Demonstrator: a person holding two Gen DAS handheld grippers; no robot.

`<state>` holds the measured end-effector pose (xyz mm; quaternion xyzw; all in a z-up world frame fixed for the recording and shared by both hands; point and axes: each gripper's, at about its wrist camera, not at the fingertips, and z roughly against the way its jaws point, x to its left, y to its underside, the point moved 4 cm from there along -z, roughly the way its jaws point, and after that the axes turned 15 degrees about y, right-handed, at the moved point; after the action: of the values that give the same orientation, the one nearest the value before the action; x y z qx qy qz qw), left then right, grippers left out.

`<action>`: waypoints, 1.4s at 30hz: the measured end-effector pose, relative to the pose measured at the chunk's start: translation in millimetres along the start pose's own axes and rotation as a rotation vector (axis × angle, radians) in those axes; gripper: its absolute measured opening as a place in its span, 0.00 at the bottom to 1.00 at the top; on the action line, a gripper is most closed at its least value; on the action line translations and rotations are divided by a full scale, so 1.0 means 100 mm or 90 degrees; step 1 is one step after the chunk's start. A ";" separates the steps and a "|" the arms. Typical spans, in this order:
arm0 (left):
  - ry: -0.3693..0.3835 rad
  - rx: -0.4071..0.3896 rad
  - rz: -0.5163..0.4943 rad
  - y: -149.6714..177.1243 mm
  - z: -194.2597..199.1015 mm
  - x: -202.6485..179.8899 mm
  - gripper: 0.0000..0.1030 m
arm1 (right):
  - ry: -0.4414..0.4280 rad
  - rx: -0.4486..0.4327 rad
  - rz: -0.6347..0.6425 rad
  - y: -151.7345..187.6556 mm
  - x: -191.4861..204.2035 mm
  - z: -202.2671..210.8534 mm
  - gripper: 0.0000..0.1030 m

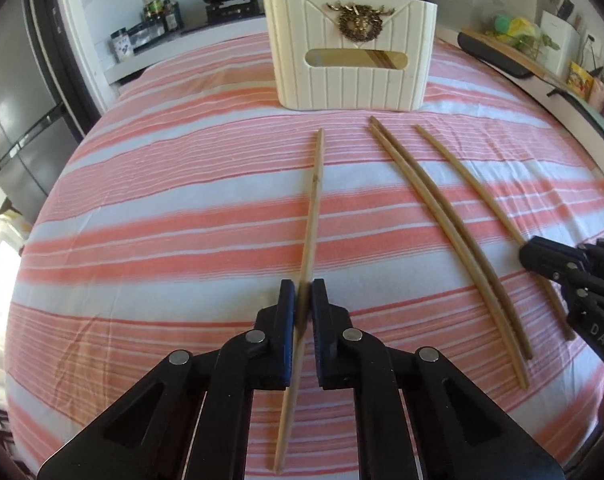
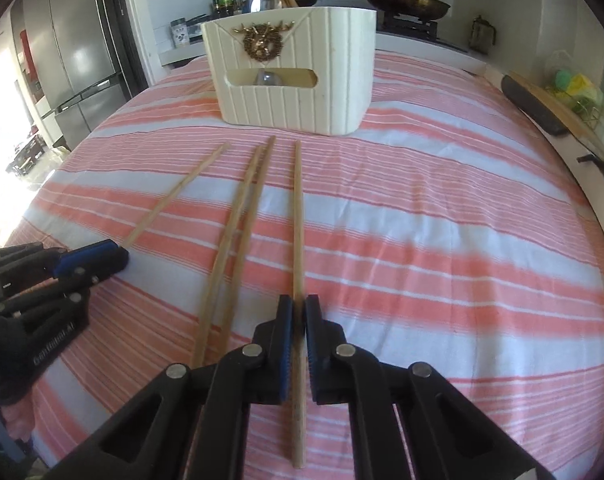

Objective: Organize utensils
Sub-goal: 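Grasp a wooden chopstick with the left tool while the right tool grasps another chopstick, then carry both chopsticks over the cream holder and open both tools to drop them in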

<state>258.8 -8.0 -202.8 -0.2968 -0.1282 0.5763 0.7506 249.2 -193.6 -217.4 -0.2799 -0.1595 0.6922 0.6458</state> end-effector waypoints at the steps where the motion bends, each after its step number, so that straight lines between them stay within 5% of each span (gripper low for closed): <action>1: -0.003 -0.001 0.005 0.04 0.04 0.04 0.06 | 0.007 0.003 -0.007 0.07 -0.07 0.04 0.06; 4: -0.010 0.003 0.016 0.20 0.19 0.19 0.07 | 0.026 0.019 -0.027 0.30 -0.29 0.17 0.06; 7: 0.009 0.010 0.033 0.33 0.32 0.33 0.18 | 0.050 0.033 -0.022 0.48 -0.47 0.29 0.07; 9: 0.043 0.021 0.052 0.33 0.35 0.40 0.69 | 0.042 0.051 -0.015 0.52 -0.55 0.31 0.10; 10: 0.072 0.025 0.060 0.31 0.36 0.43 0.75 | 0.028 0.057 -0.013 0.52 -0.58 0.32 0.21; 12: 0.113 0.036 0.067 0.27 0.35 0.45 0.76 | -0.004 0.067 -0.009 0.49 -0.61 0.34 0.39; 16: 0.116 0.072 0.021 0.08 0.24 0.46 0.76 | -0.042 0.108 0.018 0.30 -0.59 0.23 0.40; 21: 0.089 0.132 -0.039 -0.21 -0.08 0.46 0.66 | -0.028 0.137 0.119 0.02 -0.40 -0.05 0.39; 25: 0.088 0.148 -0.036 -0.48 -0.27 0.48 0.63 | -0.025 0.139 0.114 -0.38 -0.31 -0.33 0.37; 26: 0.085 0.148 -0.034 -0.54 -0.31 0.47 0.54 | -0.025 0.139 0.105 -0.48 -0.30 -0.40 0.33; 28: 0.095 0.141 -0.037 -0.61 -0.35 0.44 0.20 | -0.021 0.138 0.094 -0.67 -0.29 -0.52 0.06; 29: 0.102 0.140 -0.036 -0.63 -0.35 0.43 0.05 | -0.024 0.142 0.090 -0.72 -0.29 -0.56 0.06; 30: 0.100 0.134 -0.032 -0.62 -0.33 0.43 0.05 | -0.026 0.142 0.081 -0.75 -0.29 -0.57 0.06; 34: 0.108 0.045 -0.026 -0.67 0.05 0.41 0.04 | -0.060 0.099 0.012 -0.86 -0.44 -0.32 0.06; 42: 0.165 -0.165 -0.033 -0.85 1.30 0.33 0.04 | -0.111 -0.095 -0.021 -1.06 -0.73 1.06 0.06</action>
<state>266.6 48.2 -54.1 -0.4591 -0.1112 0.4927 0.7309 271.7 -238.2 -58.4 -0.2635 -0.2710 0.6892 0.6182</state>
